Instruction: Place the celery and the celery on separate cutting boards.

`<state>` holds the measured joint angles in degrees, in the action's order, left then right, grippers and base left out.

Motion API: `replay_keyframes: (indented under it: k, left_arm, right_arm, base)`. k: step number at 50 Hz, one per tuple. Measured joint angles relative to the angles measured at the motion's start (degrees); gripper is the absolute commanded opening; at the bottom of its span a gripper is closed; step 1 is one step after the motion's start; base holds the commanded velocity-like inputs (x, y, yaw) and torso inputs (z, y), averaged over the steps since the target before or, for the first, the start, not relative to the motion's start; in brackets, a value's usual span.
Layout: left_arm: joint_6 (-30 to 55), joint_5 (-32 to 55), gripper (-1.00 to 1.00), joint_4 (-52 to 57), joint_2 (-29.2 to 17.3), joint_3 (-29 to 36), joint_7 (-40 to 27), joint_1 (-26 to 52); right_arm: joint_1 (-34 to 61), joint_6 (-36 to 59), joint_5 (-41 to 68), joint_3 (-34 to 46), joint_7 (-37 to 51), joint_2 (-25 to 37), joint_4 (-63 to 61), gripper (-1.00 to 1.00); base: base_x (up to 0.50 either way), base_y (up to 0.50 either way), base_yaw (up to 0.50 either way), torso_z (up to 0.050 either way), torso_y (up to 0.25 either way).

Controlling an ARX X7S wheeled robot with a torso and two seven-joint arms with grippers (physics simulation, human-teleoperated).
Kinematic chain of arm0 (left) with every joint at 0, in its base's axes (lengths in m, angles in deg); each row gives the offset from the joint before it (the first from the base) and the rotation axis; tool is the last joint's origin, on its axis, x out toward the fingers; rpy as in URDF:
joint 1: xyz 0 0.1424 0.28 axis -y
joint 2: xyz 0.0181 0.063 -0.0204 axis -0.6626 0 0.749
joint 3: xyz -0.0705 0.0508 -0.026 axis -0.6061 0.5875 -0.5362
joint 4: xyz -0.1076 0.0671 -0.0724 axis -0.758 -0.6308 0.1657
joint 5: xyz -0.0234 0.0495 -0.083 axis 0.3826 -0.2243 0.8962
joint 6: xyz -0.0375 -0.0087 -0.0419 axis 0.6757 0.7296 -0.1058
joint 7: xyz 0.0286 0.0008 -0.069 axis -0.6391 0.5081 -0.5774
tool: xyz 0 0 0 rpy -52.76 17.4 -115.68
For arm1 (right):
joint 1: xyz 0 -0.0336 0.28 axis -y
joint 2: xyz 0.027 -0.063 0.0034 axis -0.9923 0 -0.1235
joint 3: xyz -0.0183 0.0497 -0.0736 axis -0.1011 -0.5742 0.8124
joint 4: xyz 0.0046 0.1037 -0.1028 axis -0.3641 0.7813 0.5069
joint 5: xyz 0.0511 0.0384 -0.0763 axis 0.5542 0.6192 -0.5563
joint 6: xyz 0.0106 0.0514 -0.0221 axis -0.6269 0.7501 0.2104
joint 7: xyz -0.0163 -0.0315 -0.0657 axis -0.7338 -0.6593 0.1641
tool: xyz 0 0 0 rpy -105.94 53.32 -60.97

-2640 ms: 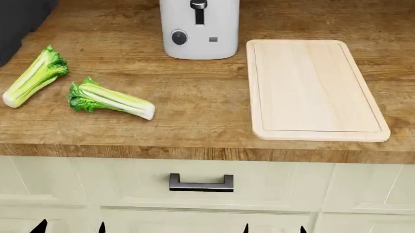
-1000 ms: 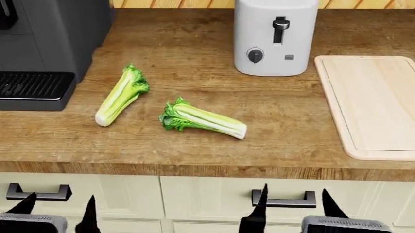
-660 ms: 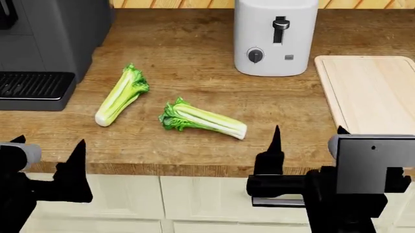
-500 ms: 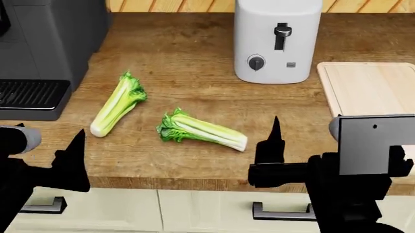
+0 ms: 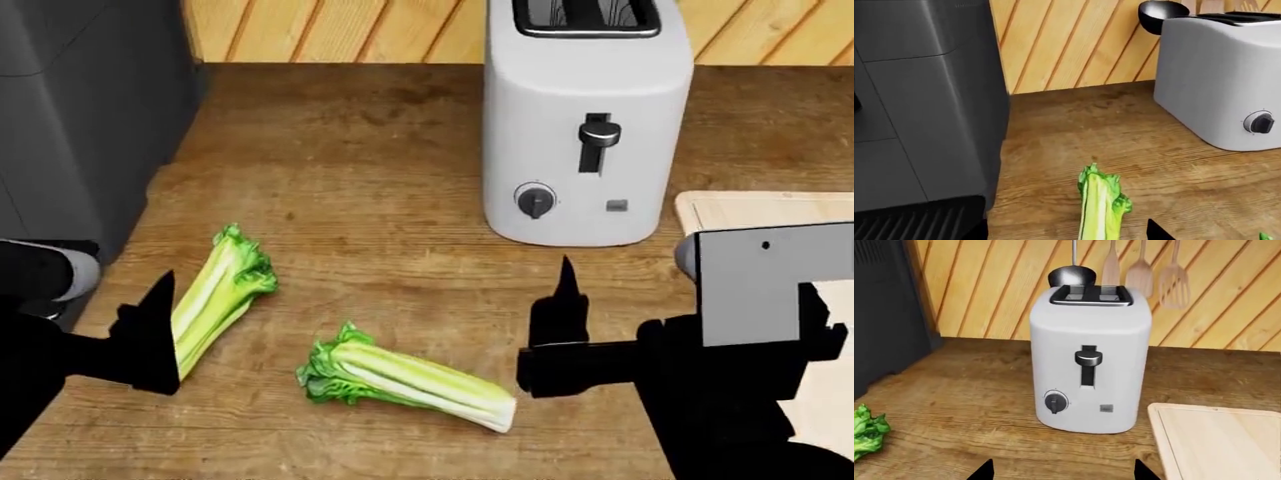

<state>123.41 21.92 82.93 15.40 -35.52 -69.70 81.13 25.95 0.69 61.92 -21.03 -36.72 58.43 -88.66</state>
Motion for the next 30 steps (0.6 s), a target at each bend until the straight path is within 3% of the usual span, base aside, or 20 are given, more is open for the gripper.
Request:
replay_keyframes:
  k: [11,30]
  left_arm:
    - [-0.42,-0.89,1.00,-4.29,0.13,3.01,0.79,0.85]
    - [-6.05,-5.42,1.00,-24.02,2.91,10.97,4.00,7.72]
  right_arm:
    - [2.09,5.69,3.33,0.19,-0.55,1.44,-0.68,1.00]
    - [2.13,8.80,6.42,-0.28,-1.17,2.31,-1.21,1.00]
  base:
    - [0.00,0.00,0.00,0.000,0.000]
    - [0.00,0.00,0.00,0.000,0.000]
